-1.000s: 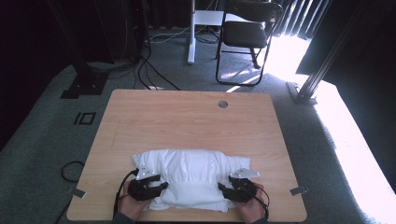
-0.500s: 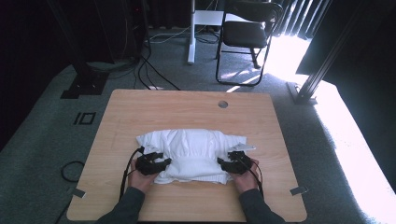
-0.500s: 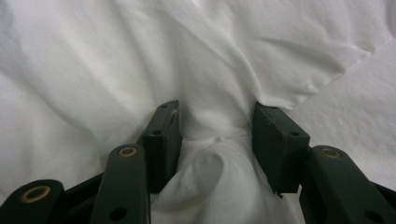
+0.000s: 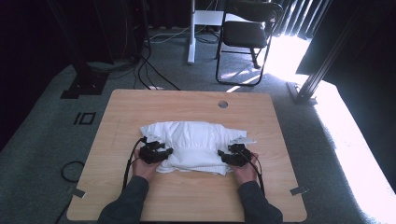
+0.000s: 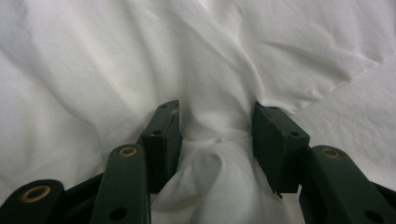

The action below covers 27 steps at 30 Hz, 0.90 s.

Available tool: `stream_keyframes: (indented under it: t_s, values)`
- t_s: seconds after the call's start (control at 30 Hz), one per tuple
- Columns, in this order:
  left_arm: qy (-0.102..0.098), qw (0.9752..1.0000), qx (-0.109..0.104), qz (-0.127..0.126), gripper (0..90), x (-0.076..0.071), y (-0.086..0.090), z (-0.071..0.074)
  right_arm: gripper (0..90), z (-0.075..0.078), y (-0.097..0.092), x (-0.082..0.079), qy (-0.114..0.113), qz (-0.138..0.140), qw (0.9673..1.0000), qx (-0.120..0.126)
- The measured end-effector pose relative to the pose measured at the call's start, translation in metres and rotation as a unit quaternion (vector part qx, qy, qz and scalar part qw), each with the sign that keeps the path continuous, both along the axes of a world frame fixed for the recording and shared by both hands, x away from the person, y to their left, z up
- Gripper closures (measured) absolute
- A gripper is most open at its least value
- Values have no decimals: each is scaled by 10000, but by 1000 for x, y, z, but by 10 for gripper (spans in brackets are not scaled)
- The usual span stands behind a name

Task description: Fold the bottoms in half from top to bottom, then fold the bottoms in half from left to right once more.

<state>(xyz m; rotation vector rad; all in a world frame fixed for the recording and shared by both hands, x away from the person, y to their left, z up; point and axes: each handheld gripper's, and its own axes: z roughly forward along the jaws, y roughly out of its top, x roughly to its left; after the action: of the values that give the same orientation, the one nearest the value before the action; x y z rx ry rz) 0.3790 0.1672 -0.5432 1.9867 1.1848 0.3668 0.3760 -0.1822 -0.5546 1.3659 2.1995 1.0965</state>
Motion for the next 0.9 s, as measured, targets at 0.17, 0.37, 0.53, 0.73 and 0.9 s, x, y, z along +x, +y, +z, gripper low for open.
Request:
stream_keyframes:
  t_s: [0.17, 0.37, 0.53, 0.73, 0.9]
  values:
    - [55, 9998, -175, 65, 521, -2, 3, 2, 437, 0, -1, 0, -4, -7, 10000, 53]
    - [-17, 9984, -536, 203, 445, -9, 18, 15, 408, 13, -2, -4, 37, -187, 9998, 78]
    - [-269, 9950, -784, 558, 402, -19, 38, 33, 461, 51, 13, -20, -723, -198, 9972, 19]
    - [-237, 9904, -1090, 820, 405, -21, 56, 45, 652, 73, 55, -21, -1114, 430, 9928, -84]
    - [-416, 9936, -940, 463, 413, -17, 21, 58, 569, 64, 89, -3, -874, 440, 9951, -171]
